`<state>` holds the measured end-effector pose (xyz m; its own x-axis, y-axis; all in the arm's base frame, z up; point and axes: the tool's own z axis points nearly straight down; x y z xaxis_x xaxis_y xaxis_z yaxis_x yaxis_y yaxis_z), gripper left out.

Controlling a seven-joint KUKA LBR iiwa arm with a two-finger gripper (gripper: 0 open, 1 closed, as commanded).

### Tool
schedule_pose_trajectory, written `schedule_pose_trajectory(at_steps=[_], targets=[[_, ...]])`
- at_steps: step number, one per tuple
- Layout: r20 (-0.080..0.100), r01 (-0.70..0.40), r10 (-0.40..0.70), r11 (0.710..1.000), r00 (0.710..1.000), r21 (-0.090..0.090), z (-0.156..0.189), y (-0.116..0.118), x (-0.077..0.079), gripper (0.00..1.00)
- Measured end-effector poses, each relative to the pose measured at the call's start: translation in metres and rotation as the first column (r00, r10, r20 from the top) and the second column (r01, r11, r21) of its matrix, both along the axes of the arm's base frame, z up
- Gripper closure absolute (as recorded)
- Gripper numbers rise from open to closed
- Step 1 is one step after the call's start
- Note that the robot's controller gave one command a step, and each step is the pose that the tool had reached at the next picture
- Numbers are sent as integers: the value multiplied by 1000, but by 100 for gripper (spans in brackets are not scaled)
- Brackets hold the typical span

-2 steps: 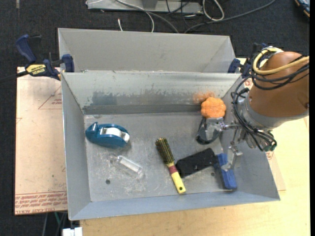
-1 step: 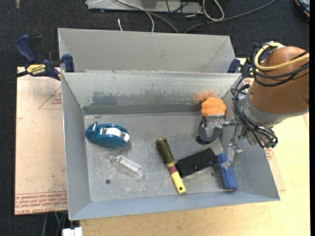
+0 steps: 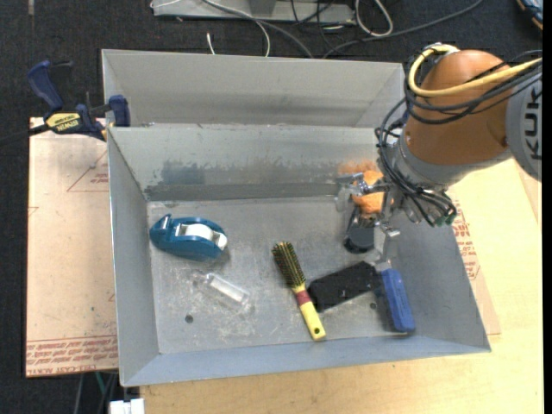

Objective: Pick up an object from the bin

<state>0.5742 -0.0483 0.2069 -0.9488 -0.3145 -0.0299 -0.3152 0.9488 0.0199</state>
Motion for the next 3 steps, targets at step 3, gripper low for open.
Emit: schedule_pose_trajectory(at_steps=[3], targets=[[9, -227, 227, 974, 974, 1, -106, -61, -38, 0]])
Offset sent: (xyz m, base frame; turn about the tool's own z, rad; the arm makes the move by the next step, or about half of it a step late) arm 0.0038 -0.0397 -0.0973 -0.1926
